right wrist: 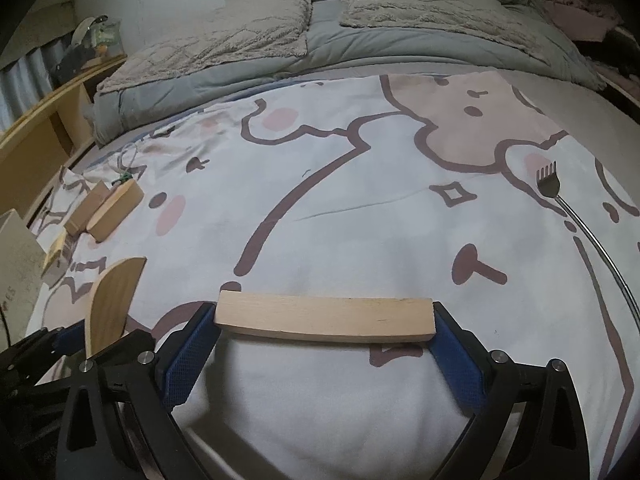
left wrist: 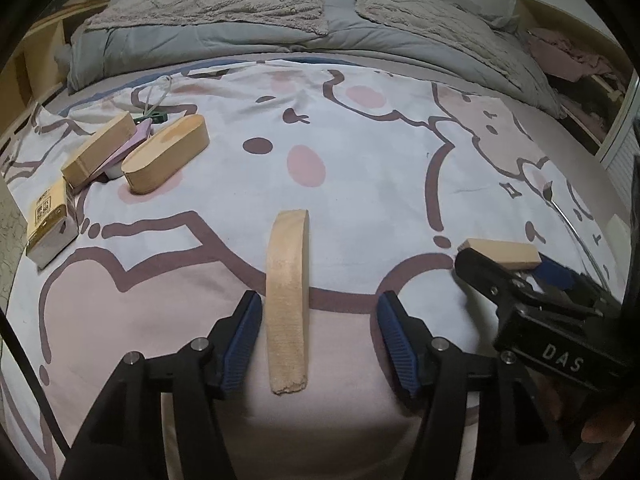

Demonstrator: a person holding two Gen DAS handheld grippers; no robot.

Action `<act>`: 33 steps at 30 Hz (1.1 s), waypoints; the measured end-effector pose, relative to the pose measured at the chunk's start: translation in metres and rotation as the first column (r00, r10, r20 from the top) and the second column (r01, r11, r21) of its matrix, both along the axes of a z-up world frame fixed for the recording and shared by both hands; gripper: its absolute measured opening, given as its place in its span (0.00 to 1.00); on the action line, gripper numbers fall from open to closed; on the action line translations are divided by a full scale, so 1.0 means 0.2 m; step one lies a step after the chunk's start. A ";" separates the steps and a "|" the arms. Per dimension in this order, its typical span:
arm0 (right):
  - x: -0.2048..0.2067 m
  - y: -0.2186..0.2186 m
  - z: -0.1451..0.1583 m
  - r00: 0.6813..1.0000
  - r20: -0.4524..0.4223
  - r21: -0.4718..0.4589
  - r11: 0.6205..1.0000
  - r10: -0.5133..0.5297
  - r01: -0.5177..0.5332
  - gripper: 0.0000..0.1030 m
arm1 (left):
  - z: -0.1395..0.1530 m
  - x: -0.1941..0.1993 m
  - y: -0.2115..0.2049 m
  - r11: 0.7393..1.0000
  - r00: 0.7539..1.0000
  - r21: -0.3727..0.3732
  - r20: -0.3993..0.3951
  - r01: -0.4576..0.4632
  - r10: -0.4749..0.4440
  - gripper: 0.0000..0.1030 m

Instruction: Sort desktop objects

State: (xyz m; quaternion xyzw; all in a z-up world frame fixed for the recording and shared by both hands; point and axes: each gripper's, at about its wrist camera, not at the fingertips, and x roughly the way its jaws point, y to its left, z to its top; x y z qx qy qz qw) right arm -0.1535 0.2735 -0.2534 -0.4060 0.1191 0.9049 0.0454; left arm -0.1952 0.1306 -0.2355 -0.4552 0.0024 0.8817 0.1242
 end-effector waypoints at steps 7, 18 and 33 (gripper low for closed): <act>0.01 0.00 0.00 1.000 -0.007 -0.013 1.000 0.001 -0.001 0.97 | 0.02 -0.06 -0.01 0.999 0.999 -0.018 0.002 -0.048 0.048 0.43; 0.04 0.02 0.03 1.000 -0.023 -0.061 0.998 0.006 -0.007 0.97 | 0.09 -0.05 -0.04 0.998 0.997 -0.023 -0.057 -0.062 0.061 0.15; 0.13 0.04 0.20 0.998 -0.068 -0.032 0.999 0.015 -0.017 0.97 | 0.28 0.00 -0.03 0.999 0.994 0.018 -0.097 -0.044 0.045 0.15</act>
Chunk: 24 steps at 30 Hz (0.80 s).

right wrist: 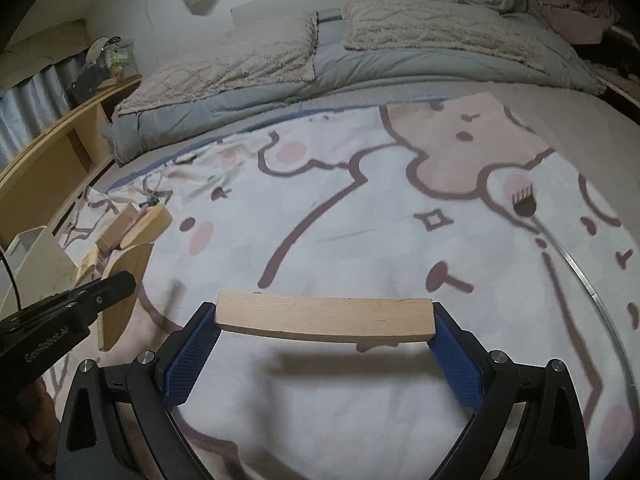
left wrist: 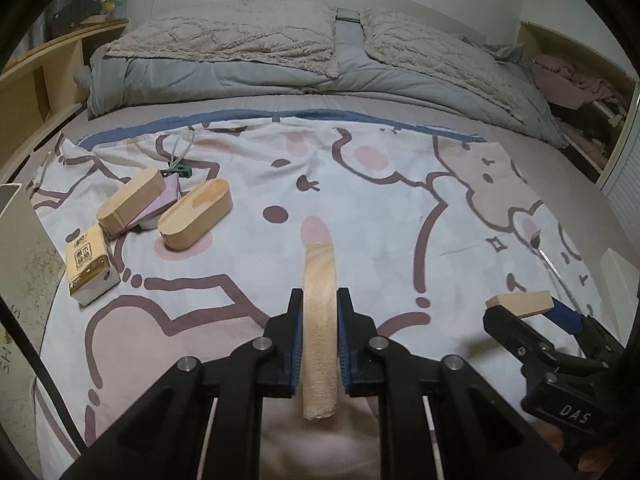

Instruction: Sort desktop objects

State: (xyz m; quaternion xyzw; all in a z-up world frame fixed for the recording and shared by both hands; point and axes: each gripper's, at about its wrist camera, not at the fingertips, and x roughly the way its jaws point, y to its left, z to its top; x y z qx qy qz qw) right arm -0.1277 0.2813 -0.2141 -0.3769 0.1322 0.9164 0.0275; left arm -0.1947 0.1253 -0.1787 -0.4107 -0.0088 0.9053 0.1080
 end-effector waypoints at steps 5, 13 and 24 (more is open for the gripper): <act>0.05 0.00 0.11 1.000 -0.021 0.010 1.000 0.015 -0.015 0.97 | 0.11 0.04 0.01 1.000 0.999 0.010 -0.033 0.013 -0.012 0.15; 0.14 -0.04 0.30 0.996 -0.069 0.053 0.997 0.054 -0.050 0.97 | 0.25 0.14 -0.01 0.999 0.998 0.042 -0.066 0.010 -0.007 0.15; 0.23 -0.12 0.57 0.983 -0.134 0.141 0.984 0.124 -0.105 0.97 | 0.47 0.25 -0.09 0.999 0.990 0.040 -0.139 -0.005 0.010 0.15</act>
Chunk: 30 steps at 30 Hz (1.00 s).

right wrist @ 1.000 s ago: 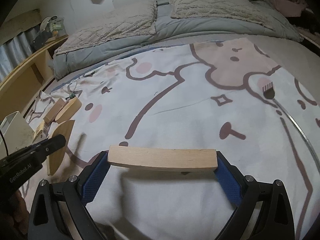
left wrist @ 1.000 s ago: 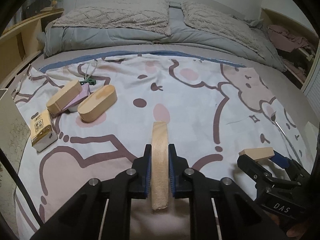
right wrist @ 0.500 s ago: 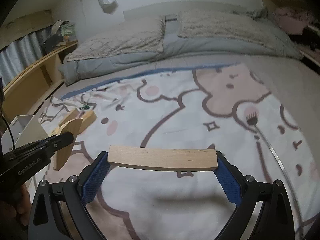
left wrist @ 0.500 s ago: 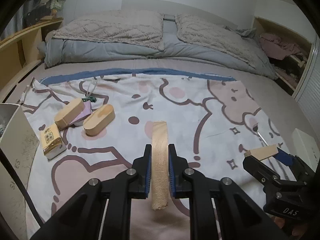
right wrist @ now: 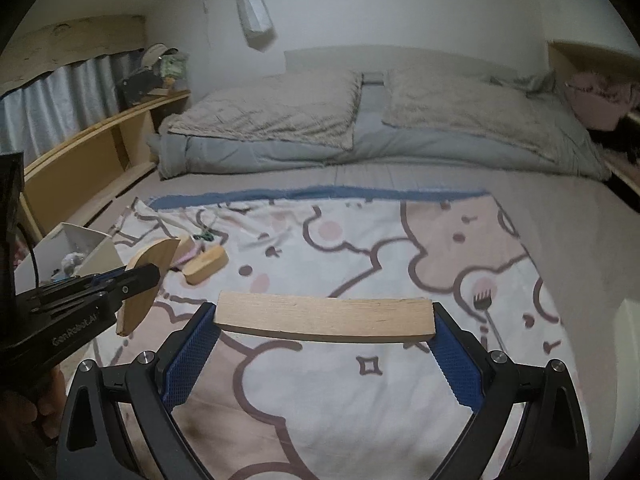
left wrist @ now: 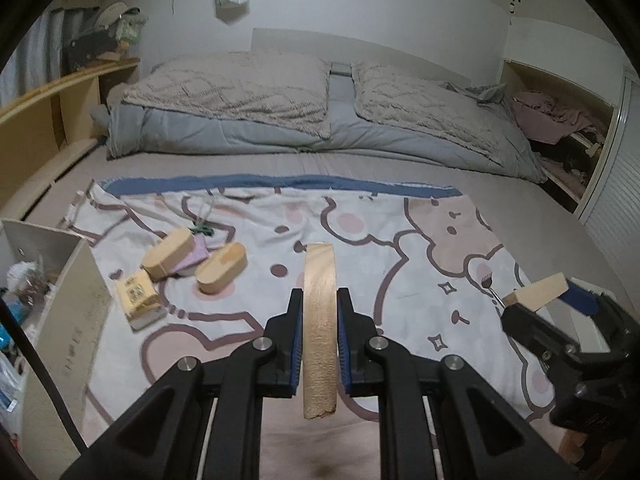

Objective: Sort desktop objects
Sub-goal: 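Carry the wooden stick with the right tool while the left tool carries its wooden piece toward the white box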

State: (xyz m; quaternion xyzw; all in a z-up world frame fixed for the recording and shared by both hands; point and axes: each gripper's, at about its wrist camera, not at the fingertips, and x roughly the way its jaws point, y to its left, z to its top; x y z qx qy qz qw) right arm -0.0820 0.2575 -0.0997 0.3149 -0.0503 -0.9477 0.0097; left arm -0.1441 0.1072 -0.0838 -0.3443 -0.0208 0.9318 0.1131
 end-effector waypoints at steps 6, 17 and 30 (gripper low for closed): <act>0.00 -0.06 0.13 0.999 -0.033 0.031 0.999 0.040 -0.039 0.97 | 0.12 0.03 -0.08 1.000 0.999 -0.025 -0.037 -0.018 0.017 0.15; 0.03 -0.22 0.33 0.988 -0.073 0.058 0.989 0.137 -0.133 0.97 | 0.30 0.07 -0.33 0.995 0.993 -0.076 -0.096 -0.071 0.064 0.15; 0.06 -0.47 0.52 0.960 -0.111 0.079 0.966 0.256 -0.248 0.97 | 0.49 0.04 -0.82 0.969 0.964 -0.100 -0.162 -0.228 0.210 0.15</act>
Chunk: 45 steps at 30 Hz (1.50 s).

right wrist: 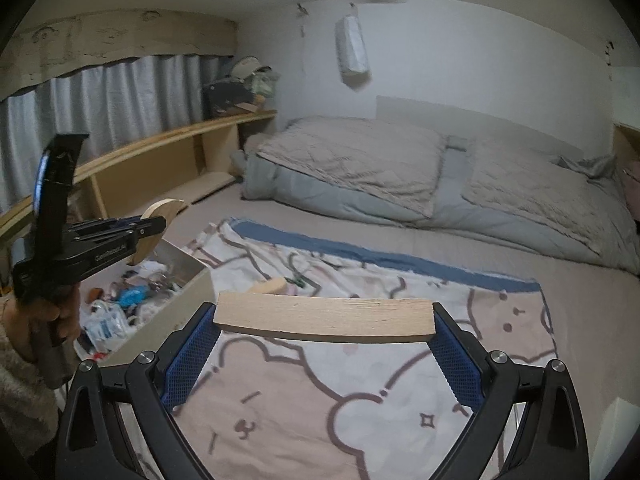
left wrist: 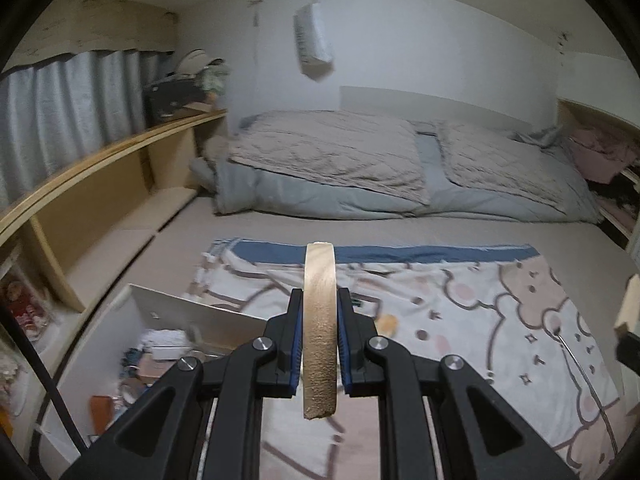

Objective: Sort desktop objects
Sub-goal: 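Carry the wooden stick with the right tool while the left tool carries its wooden piece toward the white box, then lower the right tool's stick into the white box while the left tool lowers its piece in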

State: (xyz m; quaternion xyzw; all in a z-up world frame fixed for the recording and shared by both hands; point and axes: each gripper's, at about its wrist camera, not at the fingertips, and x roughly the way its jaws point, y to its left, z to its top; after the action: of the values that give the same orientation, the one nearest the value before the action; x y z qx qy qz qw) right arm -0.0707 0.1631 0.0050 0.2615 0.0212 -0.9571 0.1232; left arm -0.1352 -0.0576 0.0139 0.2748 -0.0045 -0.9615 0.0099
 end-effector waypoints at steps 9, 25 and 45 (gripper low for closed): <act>-0.02 -0.21 0.10 0.998 -0.013 0.016 0.998 0.069 -0.069 0.97 | -0.01 0.00 -0.37 0.994 0.994 -0.022 0.021 -0.105 0.105 0.15; -0.08 -0.60 0.15 0.983 0.026 0.019 0.983 0.183 -0.183 0.97 | -0.19 -0.06 -0.87 0.976 0.967 -0.003 0.139 -0.216 0.215 0.15; -0.20 -1.05 -0.04 0.914 0.083 -0.114 0.915 0.398 -0.388 0.97 | -0.52 -0.34 -1.09 0.962 0.913 -0.044 0.305 -0.270 0.270 0.15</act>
State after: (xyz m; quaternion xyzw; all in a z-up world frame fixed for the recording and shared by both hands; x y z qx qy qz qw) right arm -0.1109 -0.0471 -0.0027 0.2956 0.0214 -0.8975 0.3265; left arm -0.2037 -0.2756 -0.0908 0.4195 0.0317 -0.8960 0.1419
